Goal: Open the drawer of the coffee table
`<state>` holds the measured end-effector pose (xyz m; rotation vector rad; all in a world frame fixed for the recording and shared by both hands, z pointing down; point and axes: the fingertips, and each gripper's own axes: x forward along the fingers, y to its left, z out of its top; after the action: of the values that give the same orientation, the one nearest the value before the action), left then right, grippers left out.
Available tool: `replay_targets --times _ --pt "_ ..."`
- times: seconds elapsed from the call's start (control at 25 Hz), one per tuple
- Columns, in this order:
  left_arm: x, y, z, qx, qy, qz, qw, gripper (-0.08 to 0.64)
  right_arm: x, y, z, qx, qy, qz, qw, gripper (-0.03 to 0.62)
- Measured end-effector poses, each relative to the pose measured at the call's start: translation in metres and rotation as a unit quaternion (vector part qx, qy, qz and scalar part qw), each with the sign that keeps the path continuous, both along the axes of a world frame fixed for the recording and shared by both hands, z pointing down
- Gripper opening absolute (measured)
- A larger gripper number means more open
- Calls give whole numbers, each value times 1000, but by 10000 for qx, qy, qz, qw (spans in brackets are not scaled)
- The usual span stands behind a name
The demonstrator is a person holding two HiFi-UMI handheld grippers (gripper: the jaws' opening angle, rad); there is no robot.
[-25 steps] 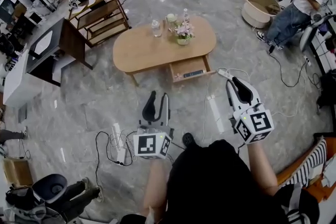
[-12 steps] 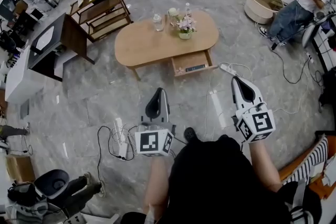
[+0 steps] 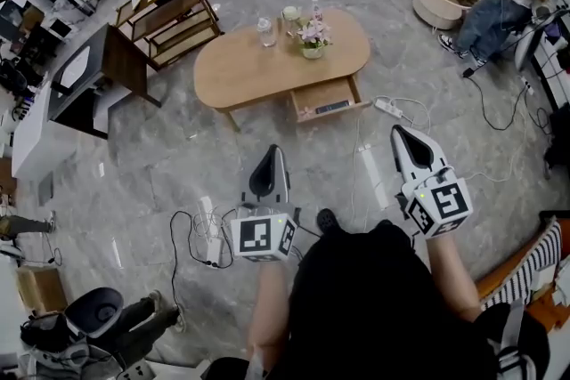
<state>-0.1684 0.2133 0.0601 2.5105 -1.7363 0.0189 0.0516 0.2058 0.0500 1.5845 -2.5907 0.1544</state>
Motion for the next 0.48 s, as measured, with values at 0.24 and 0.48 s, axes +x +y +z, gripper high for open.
replay_targets --times 0.24,0.48 --pt "2 -2 4 -34 -57 -21 10000 14 2 -1 0 44 65 24 10000 12" --pt "0 -4 7 -99 -86 -46 9999 14 -2 -2 1 45 111 -55 9999 12"
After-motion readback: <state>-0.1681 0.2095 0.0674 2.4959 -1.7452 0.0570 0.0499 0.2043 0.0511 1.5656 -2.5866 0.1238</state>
